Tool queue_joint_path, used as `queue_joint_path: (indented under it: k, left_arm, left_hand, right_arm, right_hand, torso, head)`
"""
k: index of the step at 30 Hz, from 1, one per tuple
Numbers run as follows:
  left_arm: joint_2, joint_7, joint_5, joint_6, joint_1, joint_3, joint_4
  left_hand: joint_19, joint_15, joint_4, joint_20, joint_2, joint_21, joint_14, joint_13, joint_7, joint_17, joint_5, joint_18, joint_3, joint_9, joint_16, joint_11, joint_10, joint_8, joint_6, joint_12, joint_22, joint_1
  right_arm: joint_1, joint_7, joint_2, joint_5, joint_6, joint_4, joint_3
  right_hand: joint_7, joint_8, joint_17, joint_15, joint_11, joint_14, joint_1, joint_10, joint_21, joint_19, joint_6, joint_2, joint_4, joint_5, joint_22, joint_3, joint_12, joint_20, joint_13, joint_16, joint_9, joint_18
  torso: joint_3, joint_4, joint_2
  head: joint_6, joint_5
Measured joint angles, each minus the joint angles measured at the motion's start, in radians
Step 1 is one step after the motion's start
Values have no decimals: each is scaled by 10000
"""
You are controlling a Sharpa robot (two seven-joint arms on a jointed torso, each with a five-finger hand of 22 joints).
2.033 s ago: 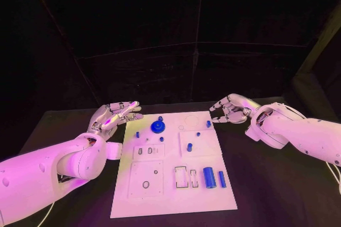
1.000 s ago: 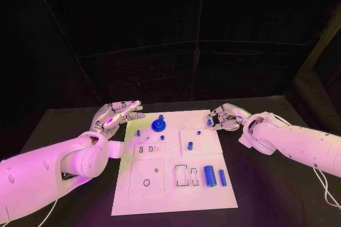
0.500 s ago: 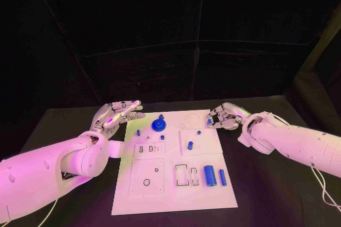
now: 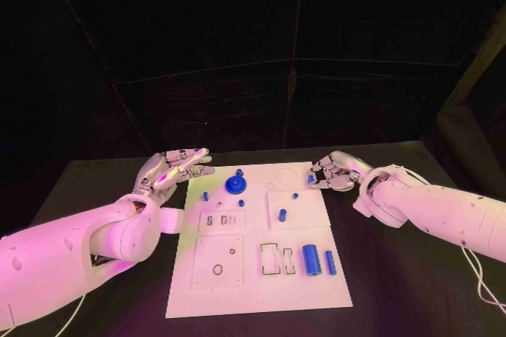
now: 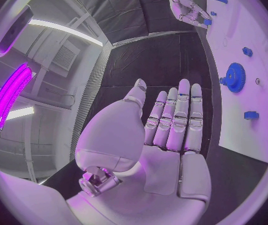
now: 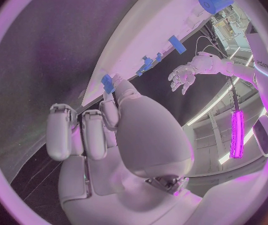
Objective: Assemble the parts on the task board
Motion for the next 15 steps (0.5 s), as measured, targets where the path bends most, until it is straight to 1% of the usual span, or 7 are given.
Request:
queue_joint_path:
  k: [4,5,8,9,10,12,15]
  left_arm:
    - [-3,-1,0,1,0,0,4]
    - [-5,-1,0,1,0,0,4]
    - [-9,-1,0,1,0,0,6]
    - [-10,-1,0,2,0,0,8]
    - [-11,-2,0,2,0,0,9]
    - [-13,-2,0,2,0,0,10]
    - [-17,-2,0,2,0,0,11]
  left_hand:
    - [0,0,0,0,0,0,0,0,0,0,0,0,0,0,0,0,0,0,0,0,0,0]
    - [0,0,0,0,0,0,0,0,0,0,0,0,0,0,0,0,0,0,0,0,0,0]
    - [0,0,0,0,0,0,0,0,0,-1,0,0,0,0,0,0,0,0,0,0,0,0]
    - [0,0,-10,0,13,0,0,0,0,-1,0,0,10,0,0,0,0,0,0,0,-2,13]
    - [0,0,-42,0,56,-34,0,0,0,2,0,0,43,0,0,0,0,-20,0,0,-8,56]
    - [0,0,-42,0,58,-39,0,0,0,10,0,0,42,0,0,0,0,-46,0,0,-18,58]
    - [0,0,-42,0,58,-39,0,0,0,10,0,0,42,0,0,0,0,-46,0,0,-18,58]
  right_arm:
    - [0,-3,2,2,5,-15,0]
    - [0,-3,4,2,7,-18,0]
    - [0,-3,15,4,12,-23,1]
    - [0,-3,19,4,15,-25,1]
    - [0,-3,21,4,18,-26,2]
    - [0,-3,22,5,20,-29,3]
    - [1,-6,24,5,20,-31,6]
  right_hand:
    - [-51,60,-1,-74,-4,0,0,3,54,19,203,-1,-44,-45,0,44,0,-18,-1,16,12,-1]
    - [-66,84,-1,-76,-3,3,0,3,58,51,258,-1,-71,-54,0,69,0,-51,-5,38,14,0]
    - [-132,114,-1,-81,-4,-2,2,3,58,50,359,-1,-106,-62,0,103,70,-49,-6,38,15,0]
    - [-130,111,-1,-111,-4,-32,3,3,58,73,408,-1,-119,-63,0,115,76,-73,-1,38,15,0]
    - [-130,113,-1,-131,-33,-15,16,21,58,86,448,12,-116,-64,0,119,77,-86,14,38,16,0]
    - [-158,154,-2,-148,-100,3,-3,24,58,86,531,31,-122,-82,0,178,77,-85,33,38,16,-1]
    - [-207,200,-2,-169,-114,-18,-7,38,58,122,652,56,-147,-95,0,203,77,-122,41,38,16,-1]
  torso:
    - [0,0,0]
    - [0,0,0]
    - [0,-4,0]
    - [0,-5,0]
    - [0,-8,0]
    - [0,-9,0]
    - [0,-9,0]
  head:
    - [-6,2]
    - [-12,2]
    - [-27,3]
    - [-35,3]
    - [-38,3]
    - [-52,2]
    - [-63,-5]
